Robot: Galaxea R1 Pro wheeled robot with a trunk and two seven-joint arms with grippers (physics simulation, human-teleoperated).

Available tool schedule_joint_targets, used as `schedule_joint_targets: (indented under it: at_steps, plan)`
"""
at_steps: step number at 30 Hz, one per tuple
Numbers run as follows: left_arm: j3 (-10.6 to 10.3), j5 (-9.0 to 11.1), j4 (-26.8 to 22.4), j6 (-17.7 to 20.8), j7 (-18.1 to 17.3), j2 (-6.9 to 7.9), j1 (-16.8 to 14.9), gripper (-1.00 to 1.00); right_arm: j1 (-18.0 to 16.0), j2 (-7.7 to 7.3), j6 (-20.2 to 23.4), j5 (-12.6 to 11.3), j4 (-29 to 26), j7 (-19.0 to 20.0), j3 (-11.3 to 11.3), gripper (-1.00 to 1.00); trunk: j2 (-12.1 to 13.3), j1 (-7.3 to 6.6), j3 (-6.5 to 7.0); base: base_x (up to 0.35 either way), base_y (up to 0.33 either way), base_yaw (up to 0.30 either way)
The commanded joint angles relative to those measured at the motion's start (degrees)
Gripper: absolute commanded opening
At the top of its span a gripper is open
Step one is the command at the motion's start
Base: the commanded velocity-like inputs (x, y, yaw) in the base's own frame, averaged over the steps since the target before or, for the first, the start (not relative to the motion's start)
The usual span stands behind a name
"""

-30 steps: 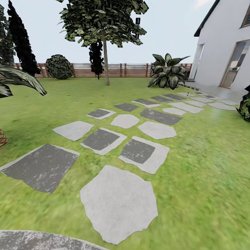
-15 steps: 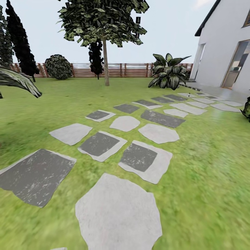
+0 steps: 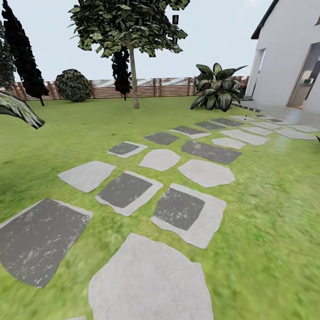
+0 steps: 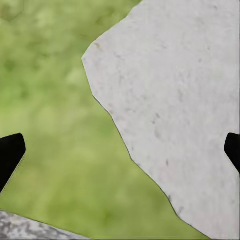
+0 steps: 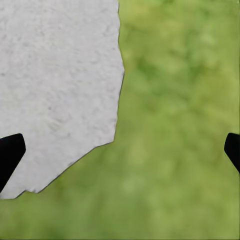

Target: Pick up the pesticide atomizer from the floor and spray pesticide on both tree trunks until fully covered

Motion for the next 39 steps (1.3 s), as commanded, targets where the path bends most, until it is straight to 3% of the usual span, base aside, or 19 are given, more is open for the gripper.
schedule_joint_targets:
  at_steps: [1, 10, 22, 39]
  plan:
    - [0.32, 0.52, 0.07, -0.07, -0.6, -0.01, -0.03, 1.0, -0.03, -0.01, -0.17, 0.13, 0.03, -0.02, 0.01, 1.0, -0.02, 0.02, -0.05, 0.34, 0.0, 0.0]
    - [0.34, 0.52, 0.05, -0.07, -0.6, -0.01, -0.03, 1.0, -0.03, -0.01, -0.18, 0.13, 0.03, -0.03, 0.01, 1.0, -0.02, 0.02, -0.05, 0.34, 0.0, -0.024]
    - [0.34, 0.52, 0.04, -0.07, -0.6, -0.01, -0.02, 1.0, -0.03, -0.01, -0.18, 0.13, 0.03, -0.1, 0.01, 1.0, -0.02, 0.02, -0.05, 0.34, 0.0, -0.252]
    - [0.28, 0.52, 0.04, -0.07, -0.6, -0.01, -0.03, 1.0, -0.03, -0.01, -0.18, 0.21, 0.12, -0.09, 0.1, 1.0, -0.02, 0.02, -0.05, 0.34, 0.0, -0.01]
